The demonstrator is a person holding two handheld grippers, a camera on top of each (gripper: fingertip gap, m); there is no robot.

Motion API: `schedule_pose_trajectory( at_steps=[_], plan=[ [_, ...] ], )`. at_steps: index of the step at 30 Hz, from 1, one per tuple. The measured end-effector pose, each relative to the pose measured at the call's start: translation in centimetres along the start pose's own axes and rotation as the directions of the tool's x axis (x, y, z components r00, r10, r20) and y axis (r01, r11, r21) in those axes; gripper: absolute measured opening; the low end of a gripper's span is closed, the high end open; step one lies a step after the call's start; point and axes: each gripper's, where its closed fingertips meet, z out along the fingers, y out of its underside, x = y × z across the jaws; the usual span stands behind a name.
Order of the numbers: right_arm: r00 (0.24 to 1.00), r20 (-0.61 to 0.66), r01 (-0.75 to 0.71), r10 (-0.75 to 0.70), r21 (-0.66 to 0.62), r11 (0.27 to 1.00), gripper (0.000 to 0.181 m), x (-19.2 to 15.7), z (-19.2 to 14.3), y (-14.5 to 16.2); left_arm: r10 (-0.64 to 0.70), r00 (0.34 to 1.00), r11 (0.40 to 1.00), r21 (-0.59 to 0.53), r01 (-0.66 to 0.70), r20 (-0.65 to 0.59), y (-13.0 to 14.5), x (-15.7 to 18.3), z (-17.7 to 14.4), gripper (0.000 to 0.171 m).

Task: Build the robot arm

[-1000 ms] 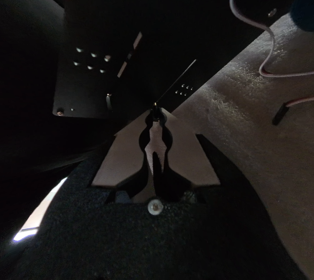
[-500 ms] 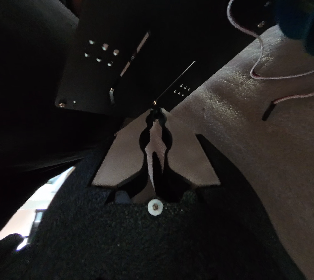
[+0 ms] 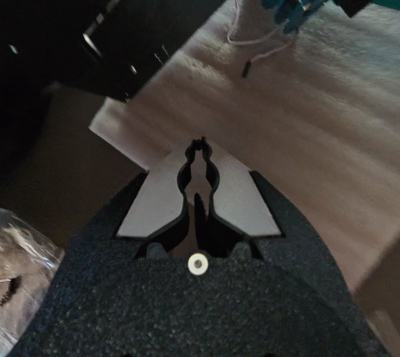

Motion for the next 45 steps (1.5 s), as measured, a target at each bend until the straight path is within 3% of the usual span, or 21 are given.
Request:
schedule_pose_trajectory(
  at_steps=[3,9,26,31,34,38,41,43,45],
  plan=[
    [0.986,-0.14,0.066,-0.085,-0.133,0.989,0.005,1.3,-1.5,2.4,0.012,1.0,1.0,-0.006,-0.012,0.003,0.0,0.0,0.0,0.0],
    [0.983,-0.121,0.109,-0.142,-0.244,0.964,0.005,1.0,-0.6,3.5,0.027,0.999,1.0,-0.007,-0.027,0.019,0.0,0.0,0.0,0.0],
    [0.99,-0.078,0.105,-0.121,-0.185,0.977,0.013,0.7,-1.2,4.0,0.032,0.999,0.999,-0.003,-0.032,0.007,0.1,0.1,0.1,0.0],
    [0.987,-0.083,0.123,-0.139,-0.178,0.976,0.006,0.9,-0.6,3.7,0.03,1.0,1.0,-0.003,-0.03,0.005,0.1,0.1,0.1,0.0],
    [0.992,-0.067,0.104,-0.11,-0.087,0.991,0.005,0.7,-1.1,2.2,0.027,1.0,1.0,-0.001,-0.027,0.002,0.1,0.2,0.1,0.0],
    [0.986,0.166,-0.052,0.024,0.167,0.985,0.005,-1.7,-0.5,-1.4,0.029,1.0,1.0,-0.002,-0.029,-0.008,0.2,0.4,0.1,0.0],
    [0.93,0.343,-0.201,0.133,0.171,0.964,0.005,-3.2,1.3,-2.2,0.024,1.0,1.0,0.0,-0.024,-0.011,0.1,0.4,0.1,0.0],
    [0.841,0.495,-0.339,0.217,0.169,0.926,0.005,-4.4,1.5,-3.3,0.025,1.0,1.0,-0.001,-0.025,-0.008,0.1,0.3,0.1,0.0],
    [0.773,0.566,-0.445,0.288,0.159,0.882,0.006,-4.5,1.7,-4.2,0.031,1.0,1.0,-0.005,-0.031,-0.007,0.1,0.3,0.1,0.0]
  ],
)
